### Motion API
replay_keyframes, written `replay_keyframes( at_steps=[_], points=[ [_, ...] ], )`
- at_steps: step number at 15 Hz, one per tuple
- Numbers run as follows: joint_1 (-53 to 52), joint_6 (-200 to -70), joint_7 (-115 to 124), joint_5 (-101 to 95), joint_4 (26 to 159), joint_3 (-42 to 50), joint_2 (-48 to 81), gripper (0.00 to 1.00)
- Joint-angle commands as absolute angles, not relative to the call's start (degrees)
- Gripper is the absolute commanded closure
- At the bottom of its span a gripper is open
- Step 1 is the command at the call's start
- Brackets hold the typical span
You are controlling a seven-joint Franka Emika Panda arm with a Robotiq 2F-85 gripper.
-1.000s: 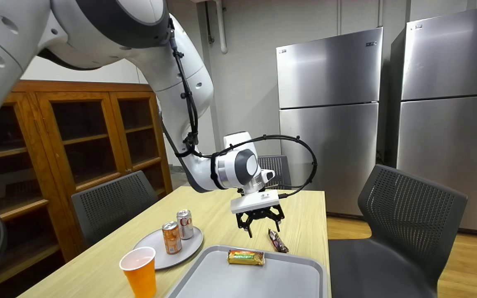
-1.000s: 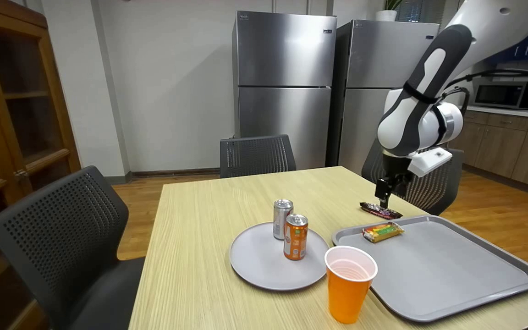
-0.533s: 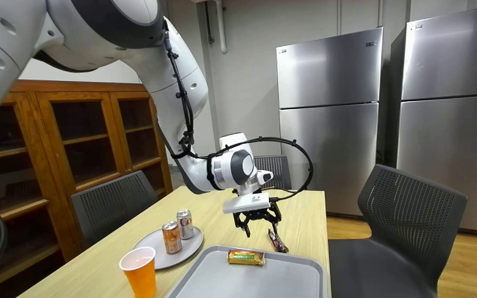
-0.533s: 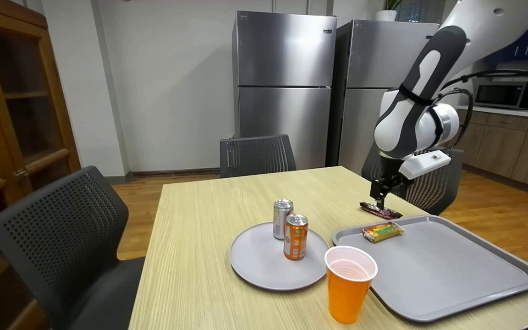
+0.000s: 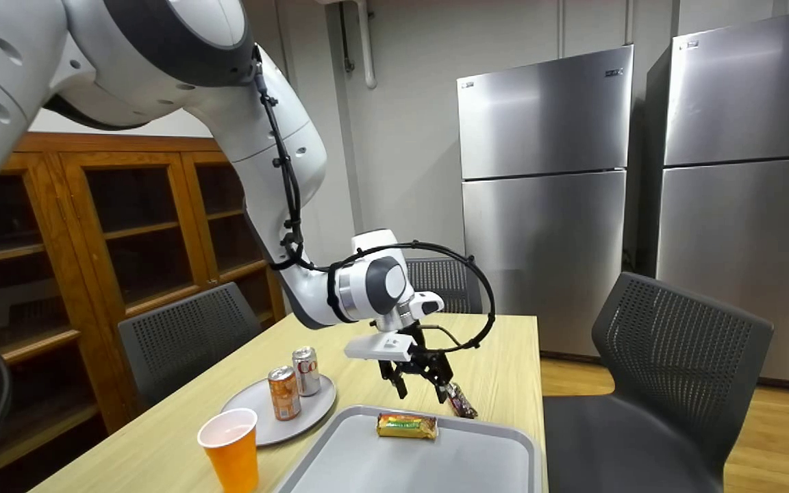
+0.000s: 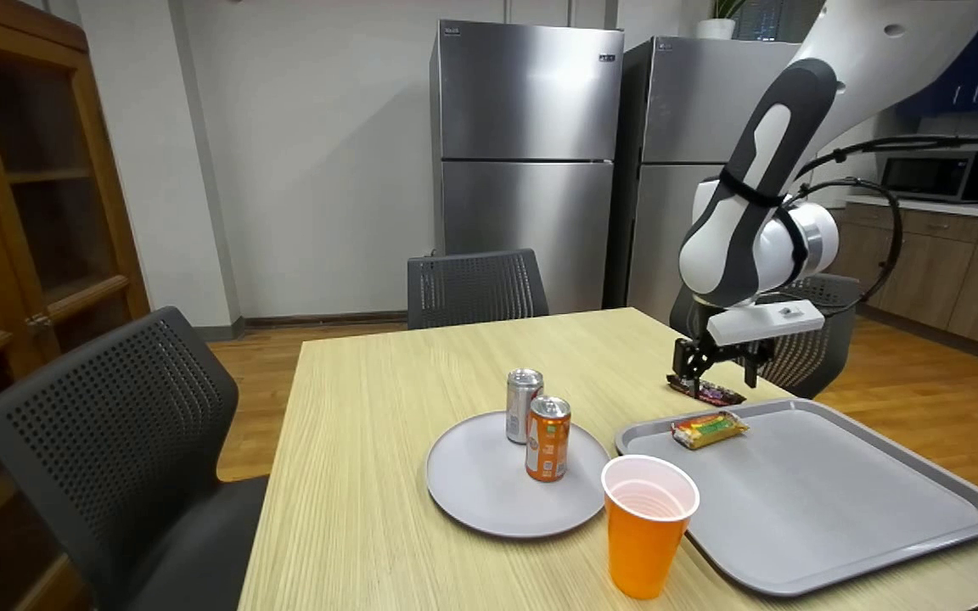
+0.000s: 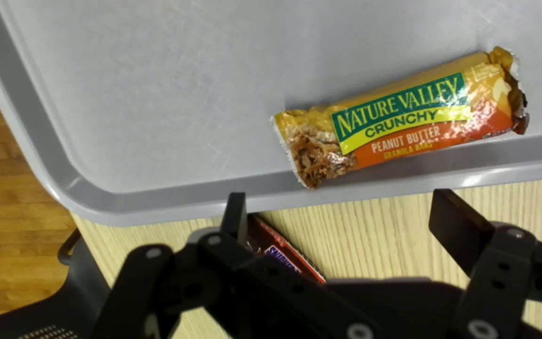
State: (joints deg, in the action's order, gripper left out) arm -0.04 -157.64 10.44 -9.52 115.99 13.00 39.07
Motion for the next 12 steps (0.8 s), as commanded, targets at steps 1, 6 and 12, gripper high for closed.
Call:
replay_keyframes(
  at_steps=[1,6,12],
  points=[
    [-1.35,-155.54,16.60,-5.04,115.63,13.48,39.49,0.00],
    [-1.29,-155.58,21.86,1.53,116.09,13.10,39.99,0.00],
    [-1.74,-155.79,27.00,6.93,116.77,13.04,40.15,0.00]
  ],
)
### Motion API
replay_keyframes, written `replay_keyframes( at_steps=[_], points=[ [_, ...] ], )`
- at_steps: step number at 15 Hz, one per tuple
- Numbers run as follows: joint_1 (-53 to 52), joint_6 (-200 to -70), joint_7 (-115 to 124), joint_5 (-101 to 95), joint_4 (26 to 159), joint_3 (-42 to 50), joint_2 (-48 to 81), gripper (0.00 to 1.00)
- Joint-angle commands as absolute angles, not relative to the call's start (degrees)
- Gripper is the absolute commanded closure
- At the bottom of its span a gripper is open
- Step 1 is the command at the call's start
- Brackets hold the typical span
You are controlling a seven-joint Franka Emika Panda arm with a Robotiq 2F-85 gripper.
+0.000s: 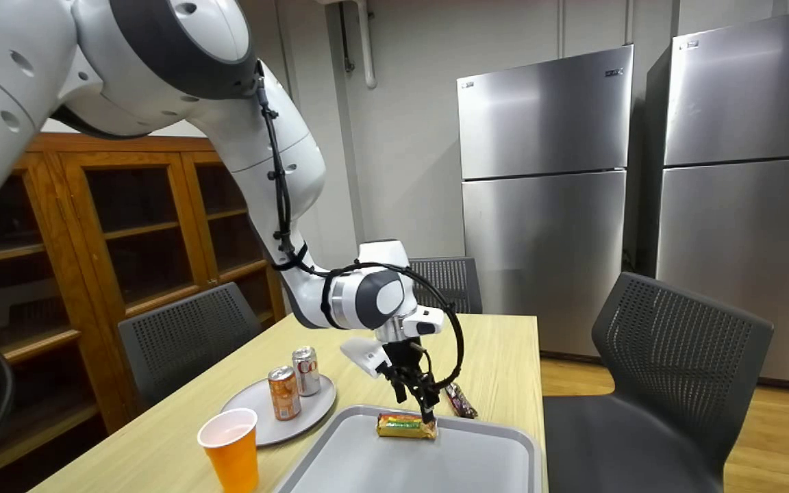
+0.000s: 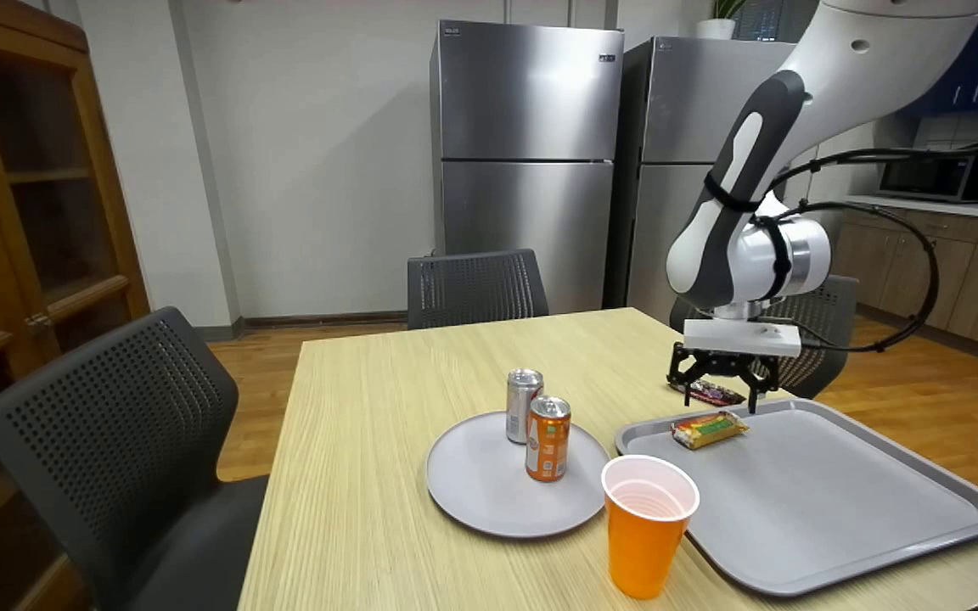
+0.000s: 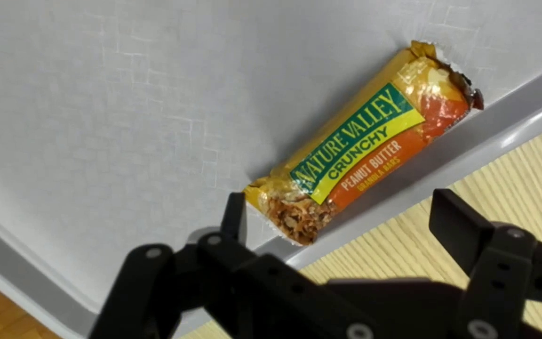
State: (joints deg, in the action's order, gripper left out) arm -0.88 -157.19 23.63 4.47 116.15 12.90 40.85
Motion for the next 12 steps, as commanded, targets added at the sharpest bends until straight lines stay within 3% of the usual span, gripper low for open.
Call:
replay_keyframes(
  at_steps=[1,12],
  points=[
    [-1.98,-155.84,27.94,7.62,116.88,13.17,40.19,0.00],
    [-4.85,-156.56,37.18,8.71,116.90,15.18,42.86,0.00]
  ],
)
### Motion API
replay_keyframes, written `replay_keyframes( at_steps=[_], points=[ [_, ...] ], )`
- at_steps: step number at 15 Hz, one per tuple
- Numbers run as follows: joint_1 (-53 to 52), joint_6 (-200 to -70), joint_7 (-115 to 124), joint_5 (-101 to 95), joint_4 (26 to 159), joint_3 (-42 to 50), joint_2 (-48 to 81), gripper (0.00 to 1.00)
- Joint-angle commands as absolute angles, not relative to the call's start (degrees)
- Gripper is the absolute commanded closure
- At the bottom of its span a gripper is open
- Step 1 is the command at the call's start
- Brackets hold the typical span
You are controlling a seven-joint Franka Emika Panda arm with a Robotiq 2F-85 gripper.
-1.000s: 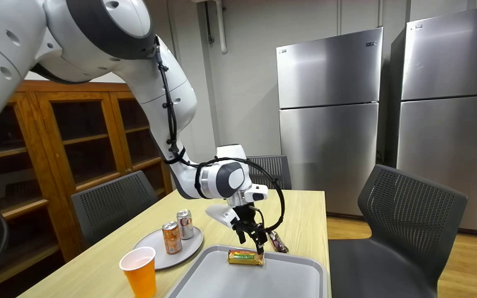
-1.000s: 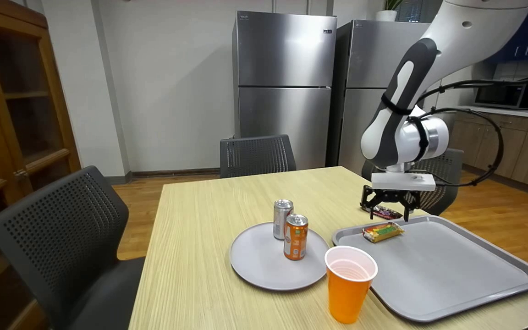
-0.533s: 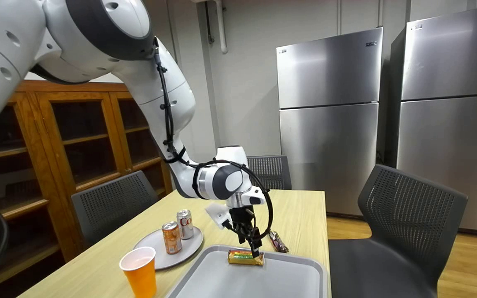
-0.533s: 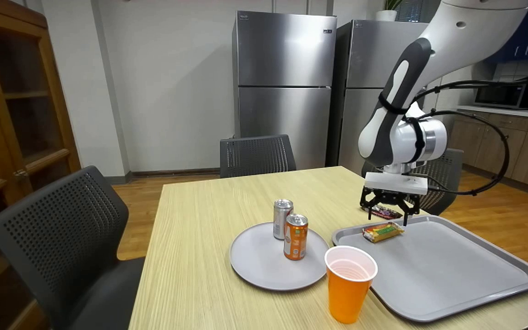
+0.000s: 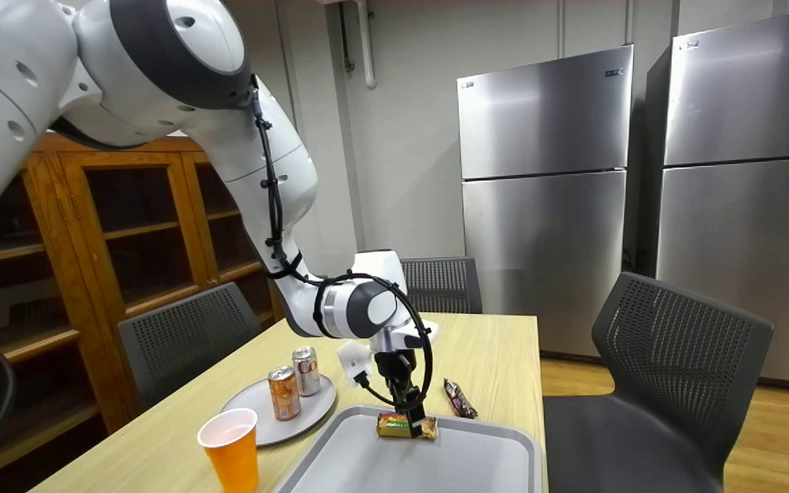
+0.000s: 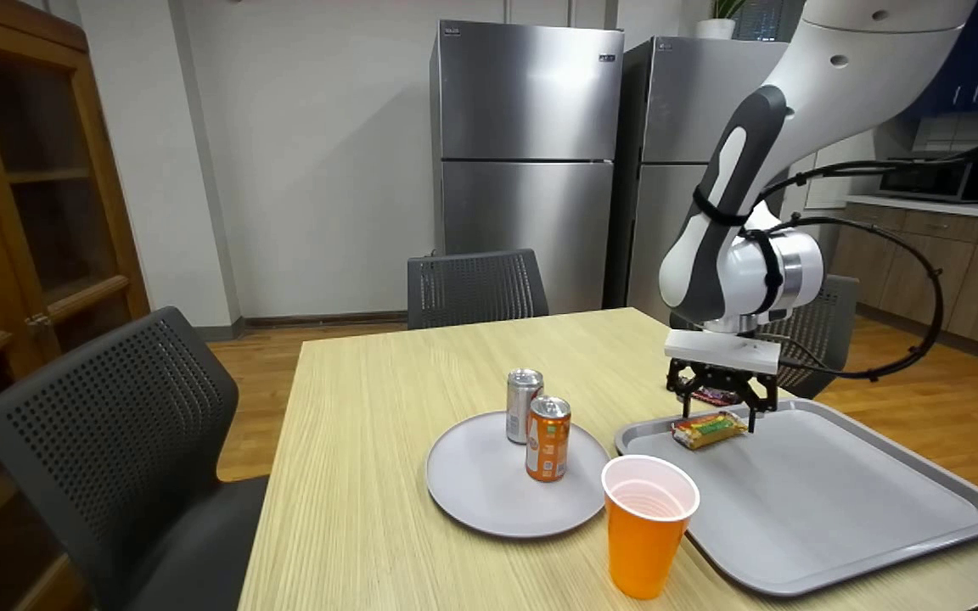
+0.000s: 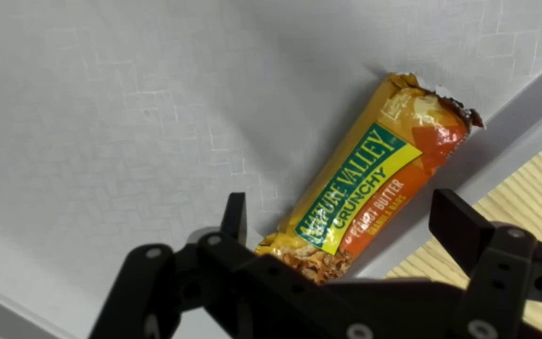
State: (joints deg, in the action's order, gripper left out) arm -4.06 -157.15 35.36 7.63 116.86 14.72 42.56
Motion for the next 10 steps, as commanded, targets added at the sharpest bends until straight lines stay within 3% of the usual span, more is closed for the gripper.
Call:
replay_keyframes(
  at_steps=[1,6,8,10],
  points=[
    [-4.81,-156.41,37.55,8.73,116.84,15.15,43.06,0.00],
    [-4.72,-156.47,37.86,8.63,117.00,15.04,43.33,0.00],
    [-4.70,-156.68,37.74,8.54,117.11,15.04,43.19,0.26],
    [-4.70,-156.63,37.65,8.48,117.12,15.05,43.14,0.42]
  ],
)
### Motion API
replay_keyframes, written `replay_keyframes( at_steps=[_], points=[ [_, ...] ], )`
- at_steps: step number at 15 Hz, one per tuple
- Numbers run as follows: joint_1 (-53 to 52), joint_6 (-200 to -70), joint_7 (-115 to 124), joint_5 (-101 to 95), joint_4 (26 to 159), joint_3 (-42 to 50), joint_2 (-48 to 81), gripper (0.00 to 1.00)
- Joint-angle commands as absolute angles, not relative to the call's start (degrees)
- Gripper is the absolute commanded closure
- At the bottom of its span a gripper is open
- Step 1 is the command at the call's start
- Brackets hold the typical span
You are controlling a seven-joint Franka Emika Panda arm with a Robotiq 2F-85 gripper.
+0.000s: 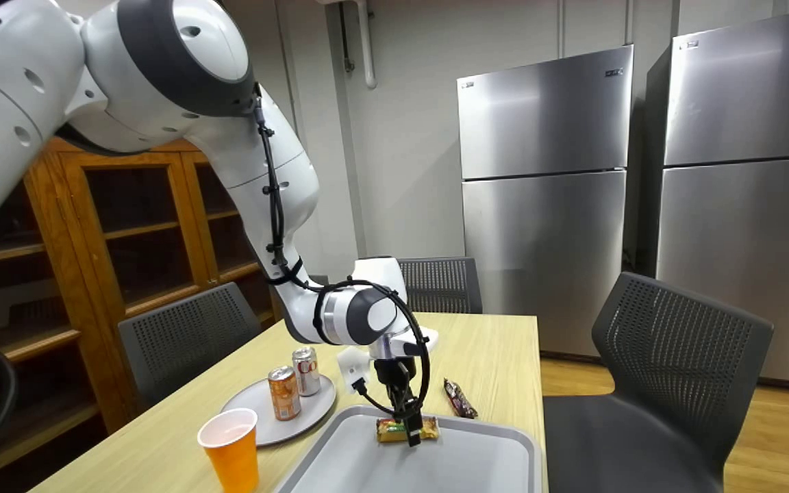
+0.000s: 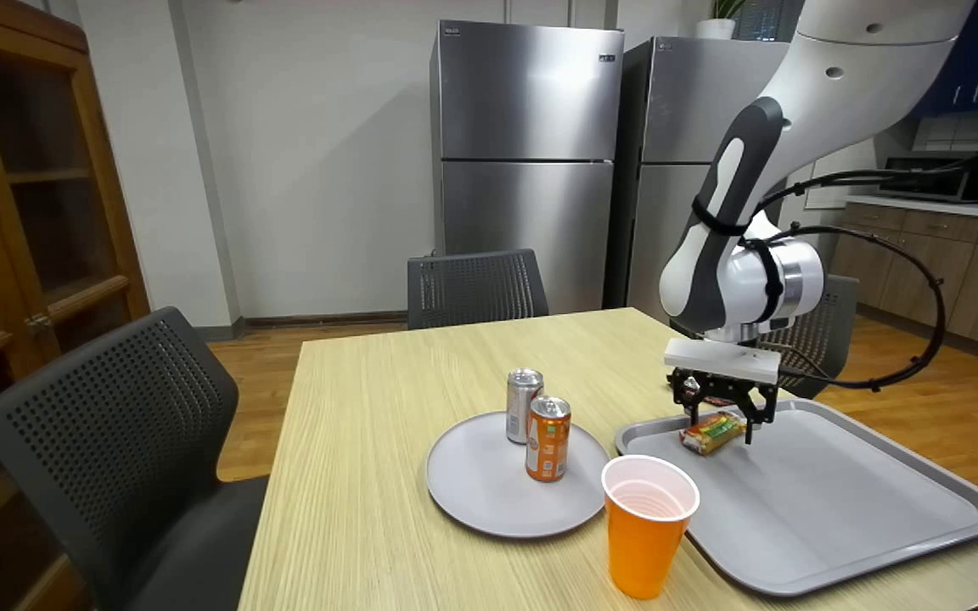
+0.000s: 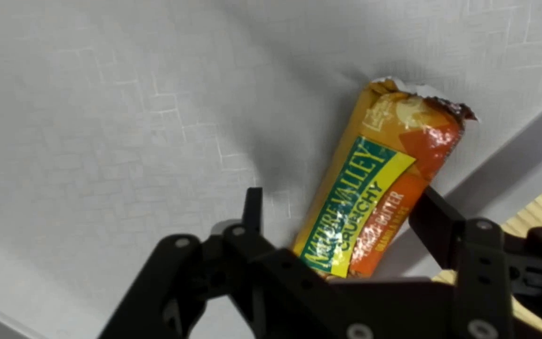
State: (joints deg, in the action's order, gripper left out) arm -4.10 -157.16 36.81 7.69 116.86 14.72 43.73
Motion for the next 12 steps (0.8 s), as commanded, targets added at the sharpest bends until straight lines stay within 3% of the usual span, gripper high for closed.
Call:
replay_keyframes(
  at_steps=[1,5,12],
  points=[
    [-4.78,-156.63,37.56,8.33,117.12,15.12,43.14,0.51],
    [-4.85,-156.60,37.47,8.18,117.14,15.24,43.02,0.82],
    [-4.39,-158.45,32.84,7.10,121.57,14.52,35.75,0.82]
  ],
)
